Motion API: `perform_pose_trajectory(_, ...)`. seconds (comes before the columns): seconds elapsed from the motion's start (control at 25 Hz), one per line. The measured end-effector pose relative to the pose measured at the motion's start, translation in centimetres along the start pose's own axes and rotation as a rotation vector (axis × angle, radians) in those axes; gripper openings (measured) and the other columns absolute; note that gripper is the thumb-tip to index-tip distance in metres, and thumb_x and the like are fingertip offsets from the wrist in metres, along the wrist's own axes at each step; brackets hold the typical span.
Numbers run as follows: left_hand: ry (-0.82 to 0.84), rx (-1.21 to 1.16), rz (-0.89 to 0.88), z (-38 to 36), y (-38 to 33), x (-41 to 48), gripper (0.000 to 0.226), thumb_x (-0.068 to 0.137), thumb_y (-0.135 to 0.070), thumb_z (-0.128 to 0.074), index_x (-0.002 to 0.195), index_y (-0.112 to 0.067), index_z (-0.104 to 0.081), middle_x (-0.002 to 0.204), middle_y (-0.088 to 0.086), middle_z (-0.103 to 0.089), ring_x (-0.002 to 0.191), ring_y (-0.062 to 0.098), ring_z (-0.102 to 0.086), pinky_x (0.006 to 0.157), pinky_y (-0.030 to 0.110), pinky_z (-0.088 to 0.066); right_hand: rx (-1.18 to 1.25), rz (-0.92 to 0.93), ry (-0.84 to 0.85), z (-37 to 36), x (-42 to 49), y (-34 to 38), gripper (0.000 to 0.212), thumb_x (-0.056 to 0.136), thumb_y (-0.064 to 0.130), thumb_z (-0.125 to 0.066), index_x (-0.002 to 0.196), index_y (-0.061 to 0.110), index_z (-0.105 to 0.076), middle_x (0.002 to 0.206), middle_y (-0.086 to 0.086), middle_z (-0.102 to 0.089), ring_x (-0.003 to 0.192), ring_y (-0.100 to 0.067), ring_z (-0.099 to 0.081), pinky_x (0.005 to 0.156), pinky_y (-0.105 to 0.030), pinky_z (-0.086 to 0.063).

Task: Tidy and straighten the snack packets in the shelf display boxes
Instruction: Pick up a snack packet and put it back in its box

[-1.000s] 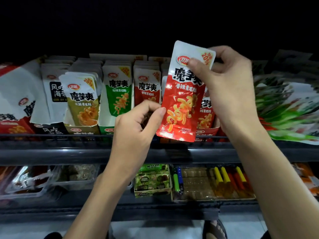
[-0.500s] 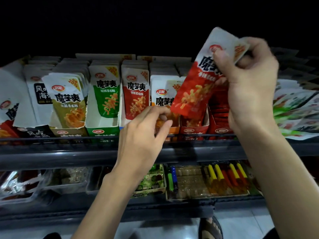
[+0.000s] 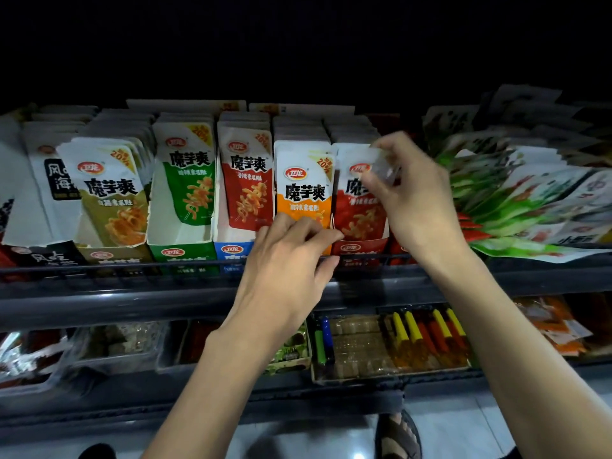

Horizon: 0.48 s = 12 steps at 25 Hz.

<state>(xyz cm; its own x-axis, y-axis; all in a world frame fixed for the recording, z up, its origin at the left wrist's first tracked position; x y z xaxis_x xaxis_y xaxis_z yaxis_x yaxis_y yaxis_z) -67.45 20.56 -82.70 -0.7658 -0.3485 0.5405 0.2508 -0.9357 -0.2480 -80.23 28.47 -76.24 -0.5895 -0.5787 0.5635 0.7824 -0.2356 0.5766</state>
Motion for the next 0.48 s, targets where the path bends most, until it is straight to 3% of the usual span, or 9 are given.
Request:
perform_pose_trajectory(0.12,0.011,-0.031,0.020,-0.04,0.05,0.09,0.032,0.090,-0.030,-0.066,0.122,-0.026,-0.066,0.108,-0.008,-0.064,0.101,0.017,-0.043,0.082,0.037,-0.041,-0.168,-0.049,0.059,-1.07,-0.12,-0.60,0.041,0.092,0.013,-0.067,0.128,0.021,-0.050,0.111,0.005,-0.042,0.098,-0.013,-0.047,0.078,-0.023,-0.036)
perform_pose_trajectory(0.28,0.046,-0.061,0.048,-0.10,0.23,0.05,0.032,0.092,-0.032,-0.062,0.124,-0.028,-0.064,0.110,-0.010,-0.063,0.102,0.016,-0.041,0.085,0.038,-0.040,-0.203,0.008,-0.010,-0.93,-0.17,-0.14,0.050,0.088,0.008,-0.071,0.130,0.019,-0.047,0.120,-0.002,-0.039,0.105,-0.018,-0.048,0.080,-0.029,-0.049)
perform_pose_trajectory(0.48,0.071,-0.104,0.065,0.11,0.30,-0.07,0.033,0.093,-0.032,-0.061,0.126,-0.029,-0.063,0.113,-0.012,-0.062,0.104,0.014,-0.040,0.088,0.038,-0.039,-0.280,-0.022,-0.053,-0.94,-0.24,-0.16,0.049,0.088,0.008,-0.070,0.130,0.018,-0.047,0.125,-0.007,-0.041,0.113,-0.024,-0.048,0.079,-0.032,-0.049)
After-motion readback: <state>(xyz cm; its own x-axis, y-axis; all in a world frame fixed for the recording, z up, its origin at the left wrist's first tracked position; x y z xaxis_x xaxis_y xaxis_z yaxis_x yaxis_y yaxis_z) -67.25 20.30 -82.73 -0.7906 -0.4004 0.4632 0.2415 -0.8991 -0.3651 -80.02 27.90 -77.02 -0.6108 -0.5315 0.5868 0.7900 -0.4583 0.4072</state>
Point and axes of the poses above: each hand's wrist, its own x-axis towards the middle knuckle, its own z-axis out of the back of the hand, y = z × x, the point moved 8 cm from there along x, towards the middle knuckle
